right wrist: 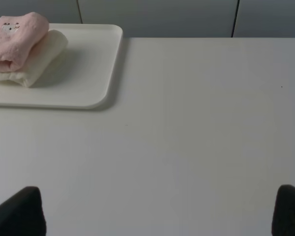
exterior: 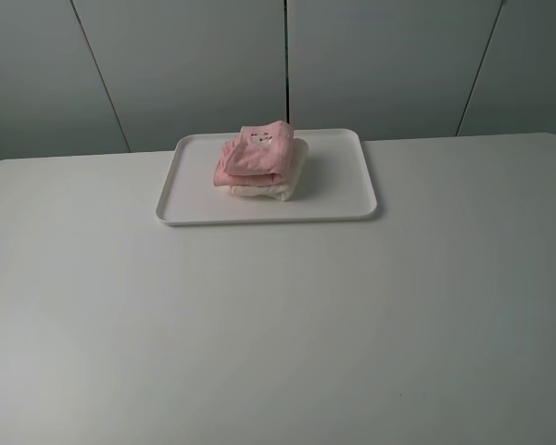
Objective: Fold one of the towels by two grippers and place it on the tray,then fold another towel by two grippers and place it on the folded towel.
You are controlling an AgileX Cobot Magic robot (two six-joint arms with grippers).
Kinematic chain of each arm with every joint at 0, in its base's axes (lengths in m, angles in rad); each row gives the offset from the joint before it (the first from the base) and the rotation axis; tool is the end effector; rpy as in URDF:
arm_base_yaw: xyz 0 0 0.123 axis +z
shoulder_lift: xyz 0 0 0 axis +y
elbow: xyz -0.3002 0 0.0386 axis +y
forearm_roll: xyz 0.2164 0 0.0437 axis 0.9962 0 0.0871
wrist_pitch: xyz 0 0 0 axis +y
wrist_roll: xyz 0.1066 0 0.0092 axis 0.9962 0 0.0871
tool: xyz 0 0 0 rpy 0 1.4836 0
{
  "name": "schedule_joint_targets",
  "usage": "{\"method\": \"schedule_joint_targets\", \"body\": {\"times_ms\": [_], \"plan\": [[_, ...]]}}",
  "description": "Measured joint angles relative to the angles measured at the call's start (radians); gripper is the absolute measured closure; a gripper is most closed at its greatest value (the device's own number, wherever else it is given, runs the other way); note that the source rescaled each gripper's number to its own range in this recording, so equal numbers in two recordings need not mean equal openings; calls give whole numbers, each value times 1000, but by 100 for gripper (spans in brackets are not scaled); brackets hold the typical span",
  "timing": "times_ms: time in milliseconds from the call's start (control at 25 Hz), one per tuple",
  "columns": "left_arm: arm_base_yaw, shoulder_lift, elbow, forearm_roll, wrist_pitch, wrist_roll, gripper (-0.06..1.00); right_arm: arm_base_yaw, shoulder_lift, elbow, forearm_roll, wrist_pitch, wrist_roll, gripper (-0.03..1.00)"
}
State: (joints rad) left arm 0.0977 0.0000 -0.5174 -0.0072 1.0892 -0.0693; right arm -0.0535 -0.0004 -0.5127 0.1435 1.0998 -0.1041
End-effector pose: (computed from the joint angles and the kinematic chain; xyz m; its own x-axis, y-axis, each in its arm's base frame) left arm -0.0389 -0.0045 0.2567 -0.4557 -0.1176 -0.8823 -0.1253 0.9898 -0.0672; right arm -0.0390 0.0158 0.2552 -0.4720 -0.0131 -0.8815 -0.0772 0.9967 0.0265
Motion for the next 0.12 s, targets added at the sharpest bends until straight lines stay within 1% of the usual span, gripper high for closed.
{"method": "schedule_joint_targets", "body": {"times_ms": [120], "plan": [[0,0,0,0,0,0,-3,0,0,0,0,0,0,-3]]}}
